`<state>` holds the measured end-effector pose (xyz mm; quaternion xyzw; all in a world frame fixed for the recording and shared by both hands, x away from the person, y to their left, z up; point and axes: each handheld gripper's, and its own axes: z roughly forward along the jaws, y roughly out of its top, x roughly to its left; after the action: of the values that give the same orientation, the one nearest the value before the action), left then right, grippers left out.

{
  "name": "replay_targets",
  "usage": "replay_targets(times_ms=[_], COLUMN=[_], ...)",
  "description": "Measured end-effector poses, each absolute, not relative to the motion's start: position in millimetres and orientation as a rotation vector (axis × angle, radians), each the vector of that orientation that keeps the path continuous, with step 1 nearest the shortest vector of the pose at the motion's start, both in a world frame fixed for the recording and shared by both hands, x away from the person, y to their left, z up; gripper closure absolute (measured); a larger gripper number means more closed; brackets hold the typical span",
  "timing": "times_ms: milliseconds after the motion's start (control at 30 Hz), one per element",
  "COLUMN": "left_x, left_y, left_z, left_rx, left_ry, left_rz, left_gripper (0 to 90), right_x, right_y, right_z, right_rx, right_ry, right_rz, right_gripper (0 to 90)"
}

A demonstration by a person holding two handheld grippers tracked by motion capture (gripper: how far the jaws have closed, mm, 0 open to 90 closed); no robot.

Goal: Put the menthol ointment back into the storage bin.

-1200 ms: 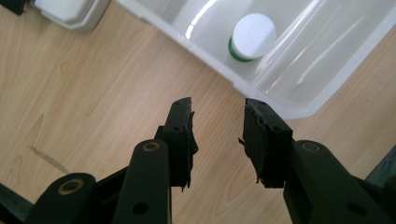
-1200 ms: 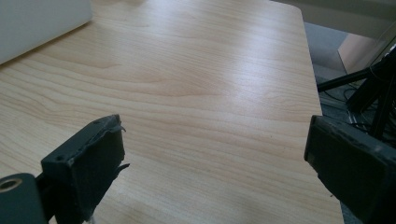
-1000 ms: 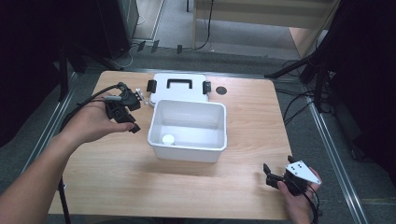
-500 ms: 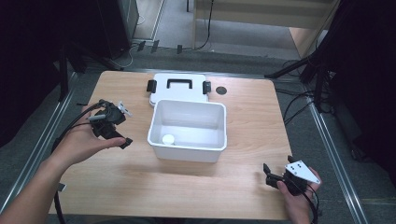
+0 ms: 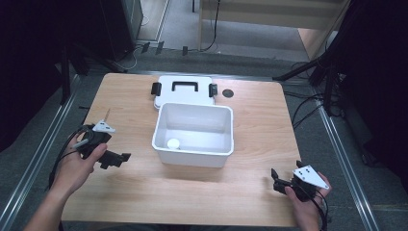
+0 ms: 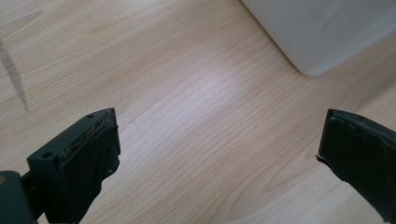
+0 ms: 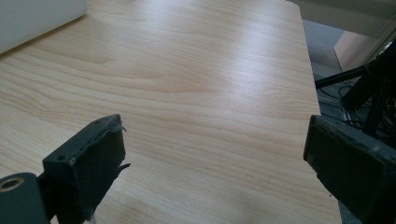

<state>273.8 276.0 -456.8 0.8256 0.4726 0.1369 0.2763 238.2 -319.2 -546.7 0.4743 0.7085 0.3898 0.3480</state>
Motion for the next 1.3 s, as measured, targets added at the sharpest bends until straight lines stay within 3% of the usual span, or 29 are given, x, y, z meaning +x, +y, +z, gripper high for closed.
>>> replay_targets(times_ms=[200, 433, 733, 833, 1300], left_x=[256.1, 237.0, 217.6, 207.2, 188.9], left_y=[298.0, 331.8, 361.6, 369.4, 385.8], left_z=[-477.5, -501.9, -531.4, -538.4, -548.7], left_rx=[2.052, 1.843, 1.742, 1.718, 1.581], left_ry=[1.288, 1.367, 1.405, 1.406, 1.407], left_rz=[0.424, 0.619, 0.668, 0.75, 0.746], left_gripper=[0.0, 0.0, 0.0, 0.0, 0.0], right_x=[238.3, 238.7, 239.0, 239.1, 238.9], right_y=[-318.6, -318.0, -316.5, -316.5, -317.6], right_z=[-546.8, -547.0, -547.3, -547.3, -547.3], right_rx=[1.228, 1.224, 1.224, 1.223, 1.231], right_ry=[1.837, 1.838, 1.846, 1.846, 1.843], right_rz=[1.004, 0.996, 0.971, 0.966, 0.975], right_gripper=[5.7, 6.0, 6.0, 6.0, 6.0])
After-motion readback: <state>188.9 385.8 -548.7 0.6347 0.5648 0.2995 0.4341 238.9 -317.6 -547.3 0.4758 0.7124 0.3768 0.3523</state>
